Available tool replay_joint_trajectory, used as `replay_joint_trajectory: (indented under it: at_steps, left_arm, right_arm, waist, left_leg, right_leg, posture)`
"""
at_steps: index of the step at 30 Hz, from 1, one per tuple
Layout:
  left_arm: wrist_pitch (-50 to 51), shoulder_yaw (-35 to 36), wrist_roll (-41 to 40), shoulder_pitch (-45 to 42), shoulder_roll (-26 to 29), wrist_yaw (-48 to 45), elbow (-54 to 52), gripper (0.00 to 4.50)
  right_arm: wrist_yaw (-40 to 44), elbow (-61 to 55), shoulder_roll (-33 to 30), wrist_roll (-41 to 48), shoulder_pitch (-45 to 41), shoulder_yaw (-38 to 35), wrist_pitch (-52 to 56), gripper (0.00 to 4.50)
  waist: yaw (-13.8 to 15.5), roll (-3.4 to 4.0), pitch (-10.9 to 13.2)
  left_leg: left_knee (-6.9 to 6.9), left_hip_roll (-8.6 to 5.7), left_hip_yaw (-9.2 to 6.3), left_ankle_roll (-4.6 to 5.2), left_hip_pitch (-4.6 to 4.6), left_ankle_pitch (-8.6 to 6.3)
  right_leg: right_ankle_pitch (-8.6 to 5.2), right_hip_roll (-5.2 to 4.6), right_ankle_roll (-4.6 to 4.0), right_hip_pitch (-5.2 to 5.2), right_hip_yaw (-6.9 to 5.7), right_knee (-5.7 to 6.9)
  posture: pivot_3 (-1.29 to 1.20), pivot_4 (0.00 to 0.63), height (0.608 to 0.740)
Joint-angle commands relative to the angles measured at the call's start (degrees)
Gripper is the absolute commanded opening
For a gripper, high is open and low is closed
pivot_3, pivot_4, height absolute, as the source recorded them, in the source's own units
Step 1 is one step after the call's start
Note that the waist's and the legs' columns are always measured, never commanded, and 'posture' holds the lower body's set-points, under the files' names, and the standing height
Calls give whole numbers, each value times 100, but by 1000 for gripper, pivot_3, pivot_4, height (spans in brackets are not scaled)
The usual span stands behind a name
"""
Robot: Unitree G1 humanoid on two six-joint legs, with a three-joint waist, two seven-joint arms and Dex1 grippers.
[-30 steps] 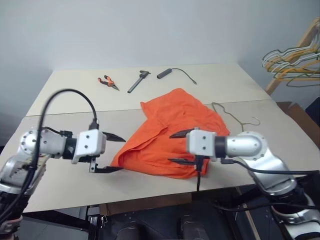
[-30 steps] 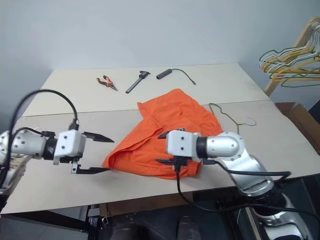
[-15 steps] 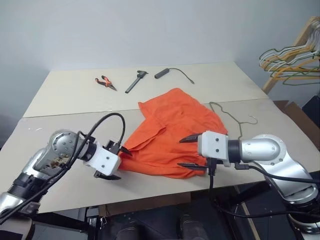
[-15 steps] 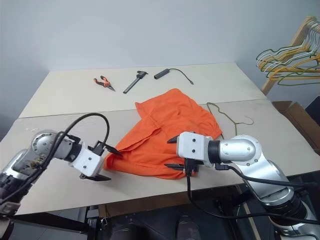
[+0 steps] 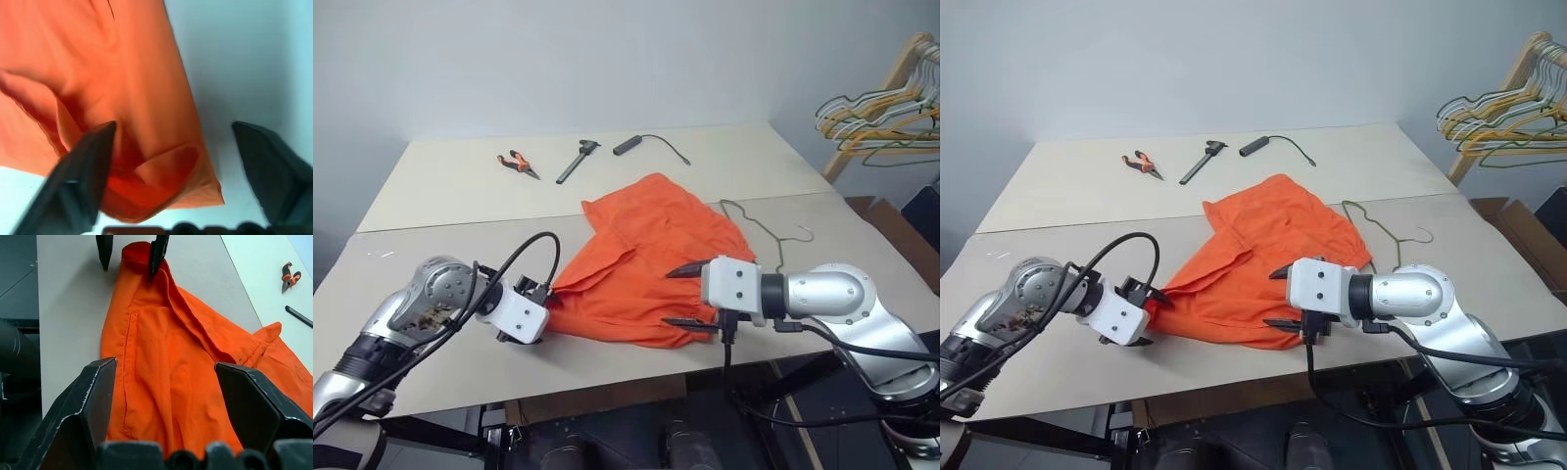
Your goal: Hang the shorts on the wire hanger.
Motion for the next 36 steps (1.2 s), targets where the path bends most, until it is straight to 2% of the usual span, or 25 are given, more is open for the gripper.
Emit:
replay_joint_trajectory:
  at_steps: [1,9,19,25,29,36]
  left_arm:
    - [59,24,78,-77,64,43,-22,2651]
    - [247,94,-96,-160,2,-17,-75,20]
    - [773,385,-489,100,74,117,-459,20]
    - [1130,577,-666,356,135,157,-847,20]
    - [1197,691,-691,477,204,203,-944,0]
    - [1407,910,-868,676,295,265,-1053,0]
  right_arm:
    - [-9,-140,-112,2,3,-112,-68,3778]
    - [90,14,-573,-460,287,83,-418,3778]
    - [65,-46,-737,-1257,691,532,-892,3778]
    - [-211,268,-667,-2637,730,1340,-1255,3778]
    - [-606,854,-429,-3668,602,1730,-1325,2906]
    - [-953,1314,-254,-4284,482,1538,-1515,542]
  waist:
    - [-2,0,0]
    - [-9,-1,-1]
    - [-29,-4,-3]
    - [-35,-3,-3]
    - [-32,-5,-4]
    - [-41,-7,-6]
  left_leg:
    - [2,1,1,0,0,0]
    - [4,0,4,4,-13,-3]
    - [9,0,4,4,-12,-3]
    - [12,0,4,4,-12,-3]
    - [15,0,5,3,-11,-3]
    - [15,0,7,2,-7,-2]
  right_leg:
    - [0,0,0,0,0,0]
    - [0,0,0,-9,0,-1]
    - [0,1,1,-8,0,1]
    - [-1,1,2,-9,0,4]
    - [-2,1,2,-7,0,5]
    - [-2,4,1,-7,5,7]
  posture:
    - [-208,44,740]
    - [-209,38,740]
    - [-207,32,740]
    - [-193,35,740]
    - [-180,36,740]
    - [-170,41,740]
